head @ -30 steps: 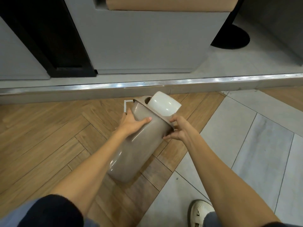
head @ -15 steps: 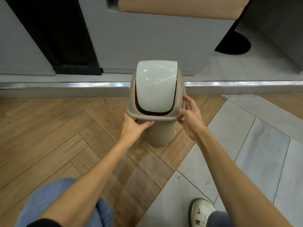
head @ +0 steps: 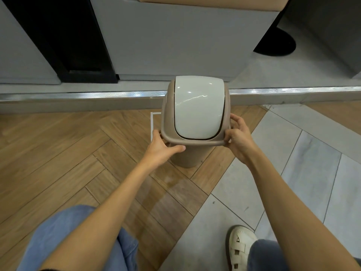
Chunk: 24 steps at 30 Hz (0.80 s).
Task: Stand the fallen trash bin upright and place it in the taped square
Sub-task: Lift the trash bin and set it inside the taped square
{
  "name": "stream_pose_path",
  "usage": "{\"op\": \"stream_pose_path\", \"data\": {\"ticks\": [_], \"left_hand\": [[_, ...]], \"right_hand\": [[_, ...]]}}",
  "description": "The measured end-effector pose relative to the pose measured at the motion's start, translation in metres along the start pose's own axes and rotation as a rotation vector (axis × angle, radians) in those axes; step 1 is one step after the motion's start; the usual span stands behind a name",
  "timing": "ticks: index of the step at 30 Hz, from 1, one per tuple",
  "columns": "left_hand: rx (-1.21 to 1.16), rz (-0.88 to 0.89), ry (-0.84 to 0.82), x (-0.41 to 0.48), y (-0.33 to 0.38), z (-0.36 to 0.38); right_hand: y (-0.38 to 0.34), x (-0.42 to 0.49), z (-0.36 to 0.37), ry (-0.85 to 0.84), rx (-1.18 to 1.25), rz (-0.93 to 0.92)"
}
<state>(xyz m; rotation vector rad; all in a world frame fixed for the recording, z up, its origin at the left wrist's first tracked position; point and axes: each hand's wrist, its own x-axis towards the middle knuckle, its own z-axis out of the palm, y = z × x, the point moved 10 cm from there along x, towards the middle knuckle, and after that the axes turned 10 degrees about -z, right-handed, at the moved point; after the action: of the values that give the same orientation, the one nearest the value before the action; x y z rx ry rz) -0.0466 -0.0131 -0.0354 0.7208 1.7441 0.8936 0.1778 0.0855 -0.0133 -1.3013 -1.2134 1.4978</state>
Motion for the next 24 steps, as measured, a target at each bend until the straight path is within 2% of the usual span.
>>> {"op": "stream_pose_path", "data": {"ticks": [3,5,11,24], "left_hand": [[-0.006,-0.028,-0.039,0.004,0.010,-0.007],[-0.100,-0.065,-0.015,0.009,0.012,-0.016],[-0.195,-0.097,0.013,0.015,0.010,-0.020],[-0.057,0.037,-0.010,0.021,0.014,-0.026]], "right_hand": [[-0.007,0.009,-0.011,0.049,-0.031,0.037],[-0.016,0.014,-0.015,0.074,-0.039,0.030],[-0.030,0.028,0.003,0.001,-0.172,0.033],[-0.012,0.038,0.013,0.034,-0.164,-0.025]]}}
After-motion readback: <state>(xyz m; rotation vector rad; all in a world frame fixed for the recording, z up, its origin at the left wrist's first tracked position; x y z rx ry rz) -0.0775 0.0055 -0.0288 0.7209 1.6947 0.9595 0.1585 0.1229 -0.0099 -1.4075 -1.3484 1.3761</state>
